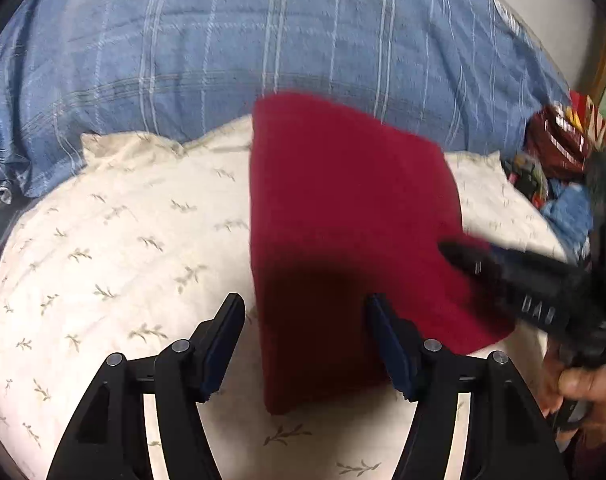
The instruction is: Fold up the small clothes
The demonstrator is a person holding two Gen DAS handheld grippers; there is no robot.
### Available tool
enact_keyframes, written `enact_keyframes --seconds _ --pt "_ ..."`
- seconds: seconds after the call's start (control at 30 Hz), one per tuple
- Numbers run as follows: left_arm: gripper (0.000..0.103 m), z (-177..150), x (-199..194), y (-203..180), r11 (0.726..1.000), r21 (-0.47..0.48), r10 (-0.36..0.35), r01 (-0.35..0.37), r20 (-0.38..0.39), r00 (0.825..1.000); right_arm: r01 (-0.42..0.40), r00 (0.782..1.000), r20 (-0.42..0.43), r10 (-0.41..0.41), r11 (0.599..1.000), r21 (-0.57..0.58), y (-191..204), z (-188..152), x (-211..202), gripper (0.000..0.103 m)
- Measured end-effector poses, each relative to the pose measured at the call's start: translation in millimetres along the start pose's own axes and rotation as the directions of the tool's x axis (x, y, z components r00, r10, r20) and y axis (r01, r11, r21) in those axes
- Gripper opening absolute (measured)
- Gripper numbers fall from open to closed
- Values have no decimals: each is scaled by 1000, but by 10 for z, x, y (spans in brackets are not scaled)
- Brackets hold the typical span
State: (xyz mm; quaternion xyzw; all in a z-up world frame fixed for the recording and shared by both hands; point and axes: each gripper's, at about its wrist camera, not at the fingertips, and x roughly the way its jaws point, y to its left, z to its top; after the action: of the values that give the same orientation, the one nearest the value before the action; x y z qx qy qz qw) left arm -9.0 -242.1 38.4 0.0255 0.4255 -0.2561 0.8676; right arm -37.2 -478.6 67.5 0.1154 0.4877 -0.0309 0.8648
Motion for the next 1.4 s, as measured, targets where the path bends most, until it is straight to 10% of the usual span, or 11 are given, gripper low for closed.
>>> enact_keyframes --seconds 0.3,0.37,0.5,0.7,0.87,0.93,1.07,1.4 --pt "65 39 153 -85 1000 22 11 -11 -28 1000 -108 990 100 97 987 117 -99 200 -370 45" --pt "67 25 199 -107 999 31 22 -21 -27 999 -88 987 143 70 988 123 -93 305 -419 62" --pt "70 35 246 -114 1000 23 18 -17 -29 999 -38 999 37 33 987 153 -131 457 -28 64" --pt "70 44 251 -87 1000 31 -2 3 -36 999 -70 997 36 66 991 114 -157 383 142 19" --pt "71 117 160 69 995 -47 -83 83 17 996 -68 997 33 65 992 109 -261 291 116 18" --pt "74 154 223 173 988 -103 -120 119 -6 993 -100 994 48 95 986 130 -294 294 53 27" --pt "76 211 360 323 980 -138 -146 142 -23 989 -143 985 122 120 970 196 -415 249 -41 87" --pt "87 382 830 517 947 -191 -276 259 -68 959 -297 955 79 287 932 207 -494 245 343 80"
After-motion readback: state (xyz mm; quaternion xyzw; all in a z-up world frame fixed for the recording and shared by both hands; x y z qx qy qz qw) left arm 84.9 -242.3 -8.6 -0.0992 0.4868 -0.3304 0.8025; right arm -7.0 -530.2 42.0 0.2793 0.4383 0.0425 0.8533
